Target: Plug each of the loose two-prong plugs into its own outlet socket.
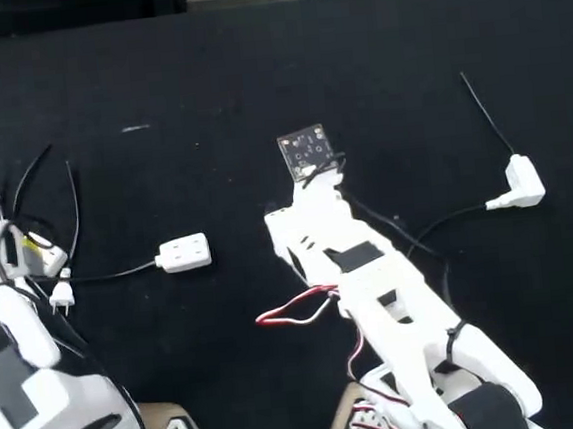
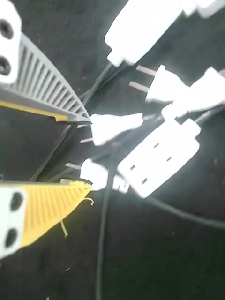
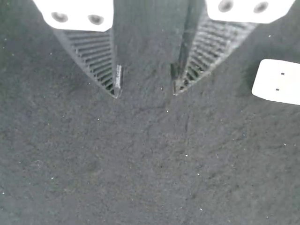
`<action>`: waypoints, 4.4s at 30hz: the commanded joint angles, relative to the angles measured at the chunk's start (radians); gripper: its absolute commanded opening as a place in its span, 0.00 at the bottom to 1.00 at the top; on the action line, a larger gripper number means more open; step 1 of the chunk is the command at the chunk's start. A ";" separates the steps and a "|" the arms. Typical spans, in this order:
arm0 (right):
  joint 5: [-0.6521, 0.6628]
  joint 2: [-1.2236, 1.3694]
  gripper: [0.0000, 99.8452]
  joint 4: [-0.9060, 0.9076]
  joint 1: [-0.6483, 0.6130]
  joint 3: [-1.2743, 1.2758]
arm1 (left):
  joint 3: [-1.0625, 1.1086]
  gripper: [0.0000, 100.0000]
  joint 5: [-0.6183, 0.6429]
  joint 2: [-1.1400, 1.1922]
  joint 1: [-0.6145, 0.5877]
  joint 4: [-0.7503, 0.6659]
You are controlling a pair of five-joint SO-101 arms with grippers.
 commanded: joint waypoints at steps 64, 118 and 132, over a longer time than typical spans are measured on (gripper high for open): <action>0.005 -0.306 0.17 0.126 0.144 0.008 | -0.588 0.03 0.399 0.158 0.469 0.450; -0.040 -0.427 0.17 0.075 0.058 0.128 | 0.455 0.16 0.390 -0.310 0.691 -0.358; 0.026 -0.153 0.17 0.651 0.018 -0.423 | 0.697 0.15 0.741 -0.359 0.470 -0.735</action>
